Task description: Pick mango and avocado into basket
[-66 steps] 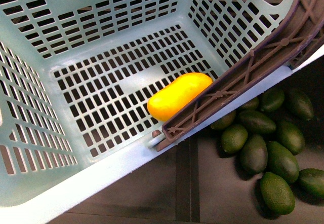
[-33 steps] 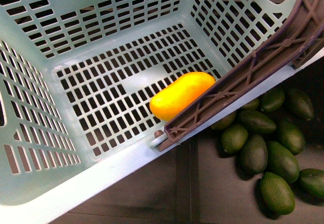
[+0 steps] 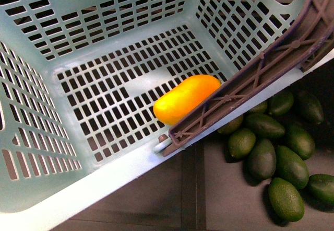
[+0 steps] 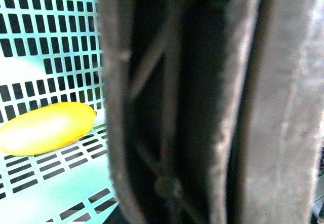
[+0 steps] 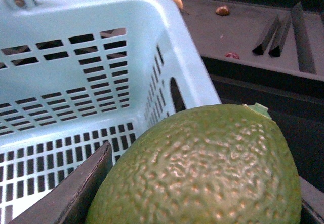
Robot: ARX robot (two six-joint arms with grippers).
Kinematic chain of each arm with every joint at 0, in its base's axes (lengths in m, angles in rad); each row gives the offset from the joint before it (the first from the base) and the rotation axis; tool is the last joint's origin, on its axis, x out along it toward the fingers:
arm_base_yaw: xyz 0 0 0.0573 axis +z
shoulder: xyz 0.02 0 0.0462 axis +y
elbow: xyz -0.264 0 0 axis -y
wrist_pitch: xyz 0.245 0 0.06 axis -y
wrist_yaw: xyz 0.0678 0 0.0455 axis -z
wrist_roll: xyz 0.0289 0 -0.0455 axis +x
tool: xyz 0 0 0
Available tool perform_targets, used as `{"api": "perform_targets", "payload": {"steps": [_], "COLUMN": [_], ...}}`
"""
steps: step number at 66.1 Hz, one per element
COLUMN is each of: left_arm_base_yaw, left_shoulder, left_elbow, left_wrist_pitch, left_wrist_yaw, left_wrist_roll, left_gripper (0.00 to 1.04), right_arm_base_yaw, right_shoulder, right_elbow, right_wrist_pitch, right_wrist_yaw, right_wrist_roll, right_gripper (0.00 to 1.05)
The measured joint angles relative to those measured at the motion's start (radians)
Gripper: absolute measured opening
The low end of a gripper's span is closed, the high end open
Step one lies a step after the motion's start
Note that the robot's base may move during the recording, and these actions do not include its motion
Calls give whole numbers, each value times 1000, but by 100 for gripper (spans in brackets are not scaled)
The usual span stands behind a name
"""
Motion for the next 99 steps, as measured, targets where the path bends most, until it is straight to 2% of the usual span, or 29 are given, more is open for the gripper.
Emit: {"api": "perform_targets", "payload": {"steps": [5, 14, 40, 45, 57, 80, 89, 92, 99], "left_arm_base_yaw": [0, 0, 0, 0, 0, -2, -2, -2, -2], "left_shoulder": [0, 0, 3, 3, 3, 3, 3, 3, 3], "left_elbow": [0, 0, 0, 0, 0, 0, 0, 0, 0], "left_wrist_pitch": [0, 0, 0, 0, 0, 0, 0, 0, 0], "left_wrist_yaw": [1, 2, -5, -3, 5, -2, -3, 0, 5], "left_wrist_roll": [0, 0, 2, 2, 0, 1, 1, 1, 0], "left_gripper": [13, 13, 13, 13, 13, 13, 13, 13, 13], "right_arm_base_yaw": [8, 11, -70, -92, -189, -263, -295, -335, -368], "right_shoulder": [0, -16, -241, -314, -557, -724, -784, -814, -876], "right_elbow": [1, 2, -55, -130, -364, -536, -579, -596, -625], "right_wrist_pitch": [0, -3, -117, -16, 21, 22, 0, -15, -46], "right_wrist_yaw": [2, 9, 47, 130, 84, 3, -25, -87, -94], "right_wrist_roll": [9, 32, 103, 70, 40, 26, 24, 23, 23], "right_gripper": [78, 97, 96, 86, 56, 2, 2, 2, 2]}}
